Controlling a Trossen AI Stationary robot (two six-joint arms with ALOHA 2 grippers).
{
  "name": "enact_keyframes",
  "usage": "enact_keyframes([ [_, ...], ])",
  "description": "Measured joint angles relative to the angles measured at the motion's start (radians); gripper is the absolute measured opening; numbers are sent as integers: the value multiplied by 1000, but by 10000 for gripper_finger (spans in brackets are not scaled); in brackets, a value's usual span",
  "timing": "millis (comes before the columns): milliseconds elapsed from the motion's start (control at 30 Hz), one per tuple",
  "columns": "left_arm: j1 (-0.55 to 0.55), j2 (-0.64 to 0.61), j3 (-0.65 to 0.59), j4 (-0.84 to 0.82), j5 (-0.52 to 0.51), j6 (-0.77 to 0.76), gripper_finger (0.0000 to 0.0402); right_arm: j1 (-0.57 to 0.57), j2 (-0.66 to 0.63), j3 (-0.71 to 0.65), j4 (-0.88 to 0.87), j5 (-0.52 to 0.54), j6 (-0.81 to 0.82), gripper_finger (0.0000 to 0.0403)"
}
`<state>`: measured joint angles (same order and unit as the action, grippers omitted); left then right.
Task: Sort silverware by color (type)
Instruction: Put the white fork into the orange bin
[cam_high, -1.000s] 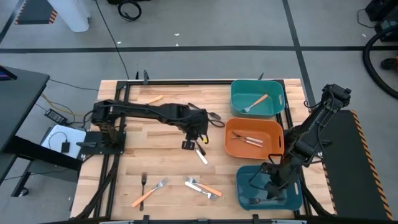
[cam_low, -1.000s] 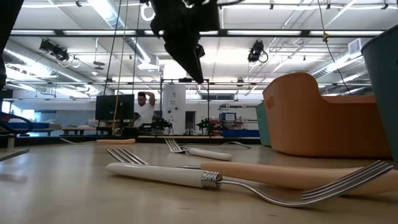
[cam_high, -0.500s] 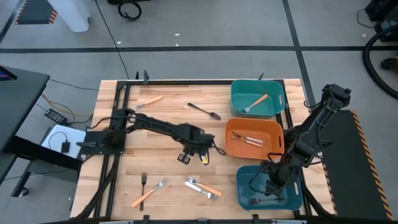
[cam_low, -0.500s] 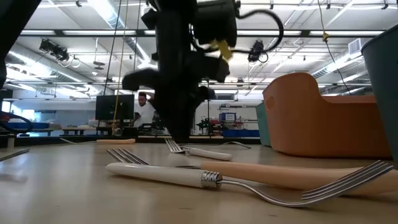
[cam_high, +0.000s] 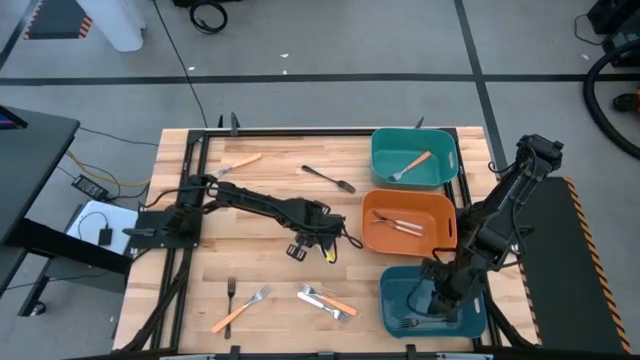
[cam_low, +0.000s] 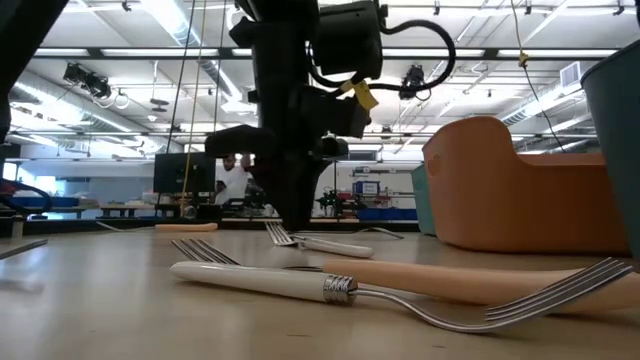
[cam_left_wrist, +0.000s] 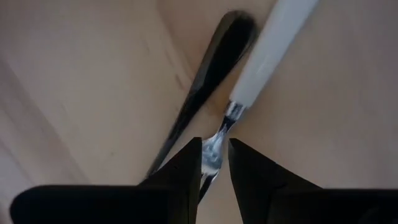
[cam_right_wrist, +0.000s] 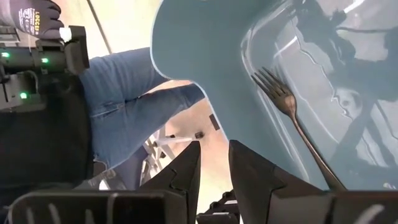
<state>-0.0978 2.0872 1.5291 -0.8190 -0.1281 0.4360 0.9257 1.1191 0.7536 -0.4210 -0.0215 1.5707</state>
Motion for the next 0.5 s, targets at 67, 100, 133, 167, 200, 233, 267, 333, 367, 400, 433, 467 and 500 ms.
enact_keyframes([
  [67, -7, 0, 0, 6, 1, 4, 89, 8, 0, 0, 0, 3, 4, 91],
  [100, -10, 0, 0, 14, 1, 6, 89, 10, 0, 0, 0, 4, 4, 91],
  [133, -13, 2, 0, 27, 3, 7, 89, 13, 0, 0, 0, 4, 5, 91],
  [167, -16, 7, 0, 45, 2, 8, 89, 14, 0, 0, 0, 4, 5, 91],
  [200, -19, 13, 0, 56, 2, 20, 89, 15, 0, 0, 0, 4, 5, 91],
  [233, -20, 21, 0, 54, -1, 42, 89, 15, 0, 0, 0, 5, 6, 91],
  [267, -20, 28, -1, 56, -10, 62, 89, 15, 0, 0, 0, 6, 8, 91],
  [333, -20, 46, 0, 76, -40, 71, 89, 15, 0, 0, 0, 15, 8, 91],
  [367, -19, 53, 2, 75, -43, 71, 89, 15, 0, 0, 0, 25, 8, 92],
  [400, -18, 57, 3, 73, -44, 72, 89, 15, 0, 0, 0, 33, 11, 92],
  [433, -17, 65, 5, 70, -44, 73, 89, 15, 0, 0, 0, 38, 18, 92],
  [467, -17, 70, 6, 67, -46, 73, 89, 15, 0, 0, 0, 40, 25, 91],
  [500, -18, 72, 6, 66, -47, 73, 89, 15, 0, 0, 0, 40, 29, 91],
])
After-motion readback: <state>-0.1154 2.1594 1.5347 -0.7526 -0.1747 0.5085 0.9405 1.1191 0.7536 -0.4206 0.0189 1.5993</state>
